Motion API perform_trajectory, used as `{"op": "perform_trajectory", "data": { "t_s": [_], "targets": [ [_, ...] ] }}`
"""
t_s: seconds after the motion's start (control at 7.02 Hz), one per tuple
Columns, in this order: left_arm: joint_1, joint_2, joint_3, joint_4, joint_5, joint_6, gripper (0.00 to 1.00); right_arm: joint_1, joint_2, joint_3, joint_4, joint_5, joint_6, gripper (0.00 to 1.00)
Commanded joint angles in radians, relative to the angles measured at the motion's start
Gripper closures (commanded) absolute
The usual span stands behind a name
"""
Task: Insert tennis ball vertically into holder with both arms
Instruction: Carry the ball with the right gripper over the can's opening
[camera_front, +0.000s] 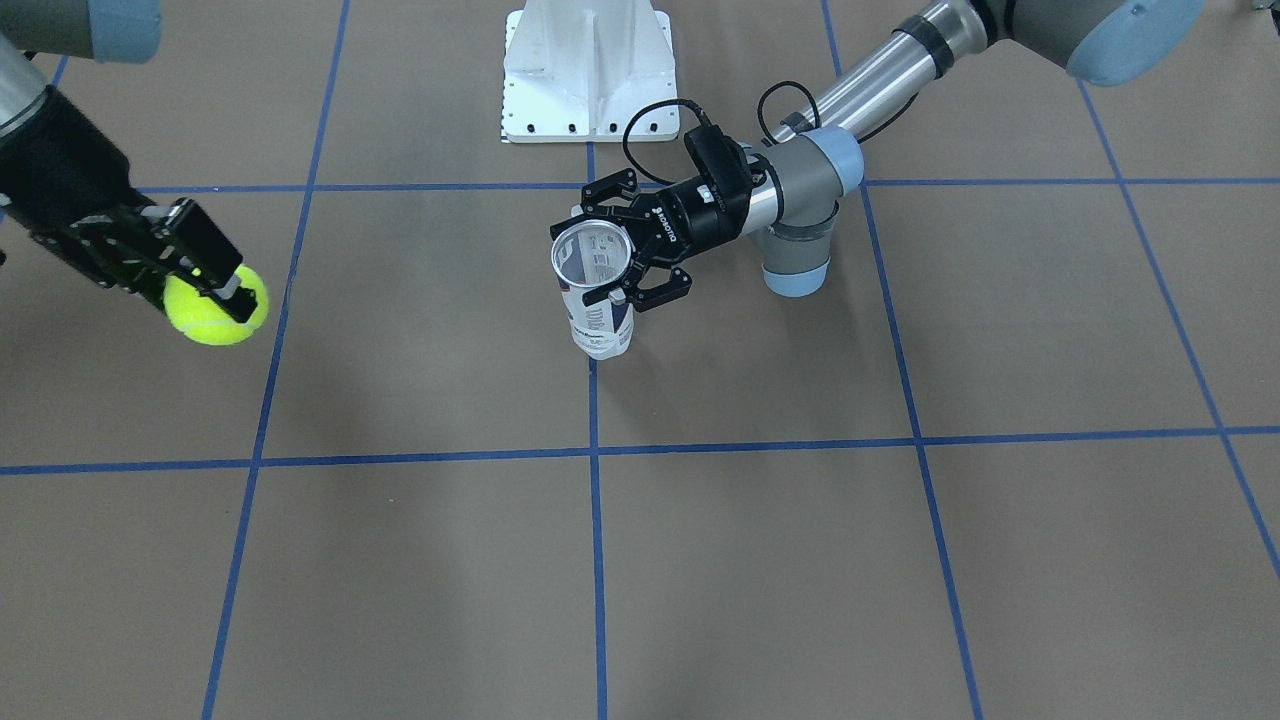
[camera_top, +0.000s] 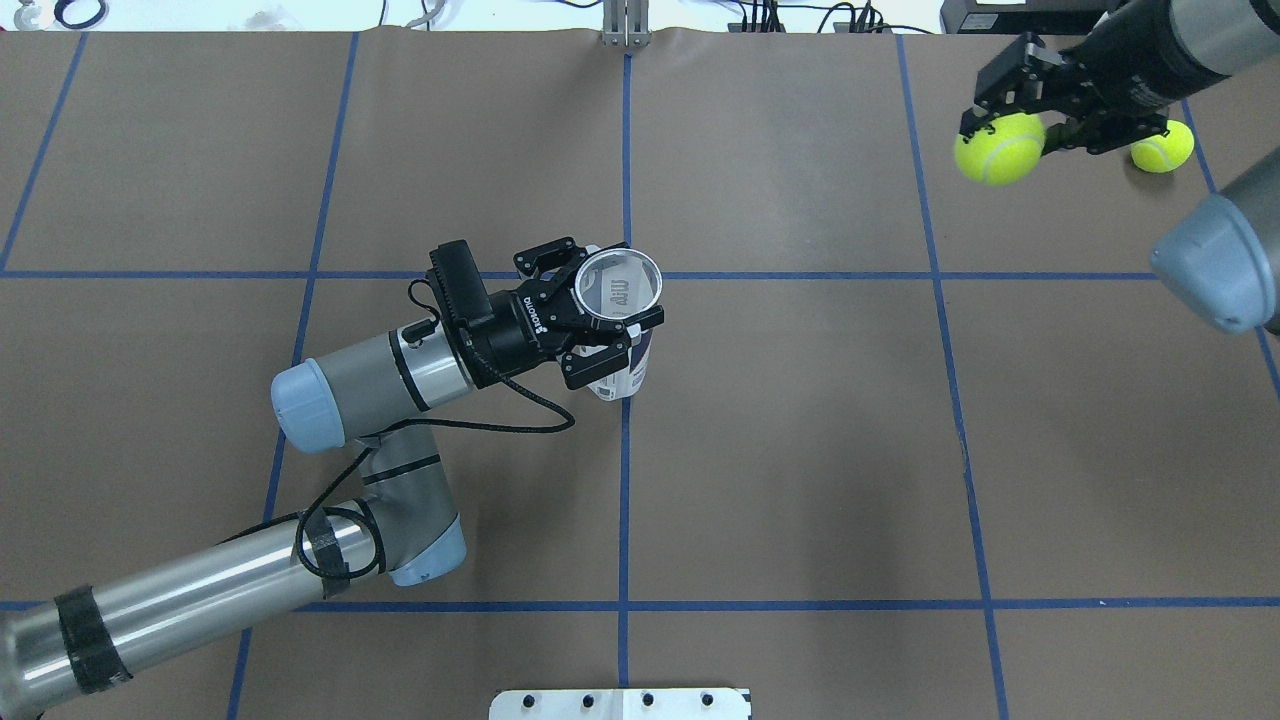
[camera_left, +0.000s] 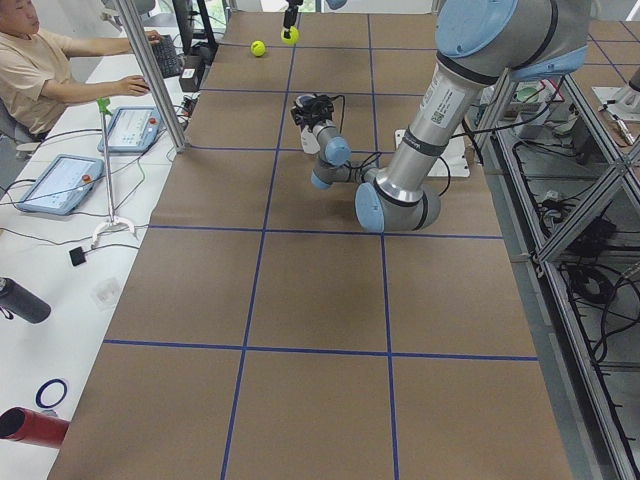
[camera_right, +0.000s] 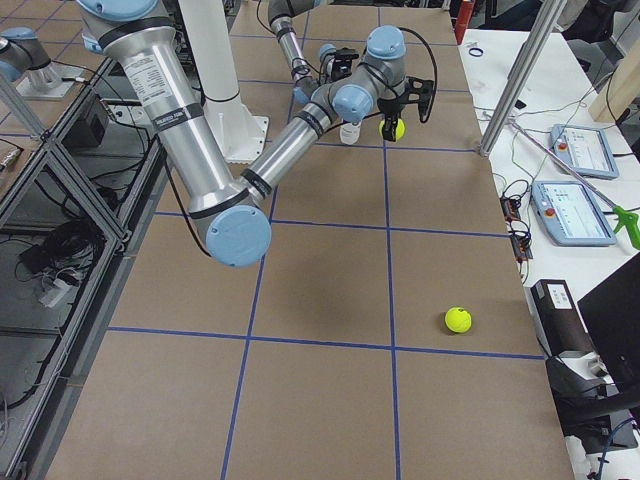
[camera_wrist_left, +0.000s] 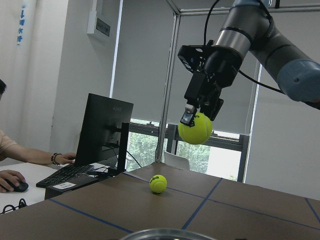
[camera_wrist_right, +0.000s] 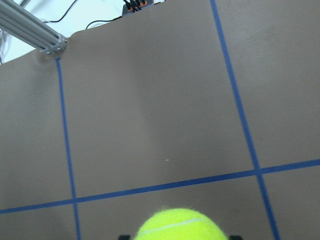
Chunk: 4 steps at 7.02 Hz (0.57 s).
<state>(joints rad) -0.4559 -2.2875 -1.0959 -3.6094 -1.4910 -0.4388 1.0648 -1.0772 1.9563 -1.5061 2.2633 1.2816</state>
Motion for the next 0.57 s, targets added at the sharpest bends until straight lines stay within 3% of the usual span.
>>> {"op": "perform_trajectory", "data": {
  "t_s": [0.0,0.28,0.43],
  "targets": [
    [0.002,-0.003,0.001,0.0,0.0,0.0,0.25,-0.104,0.121,0.019,-0.058,-0.06,0.197,1.0],
    [0.005,-0.004,-0.001,0.0,0.0,0.0,0.25,-0.228,0.264,0.023,-0.233,-0.181,0.24,1.0],
    [0.009,-0.004,-0.001,0.0,0.0,0.0,0.25,-0.274,0.287,0.021,-0.246,-0.227,0.273,1.0]
  ]
}}
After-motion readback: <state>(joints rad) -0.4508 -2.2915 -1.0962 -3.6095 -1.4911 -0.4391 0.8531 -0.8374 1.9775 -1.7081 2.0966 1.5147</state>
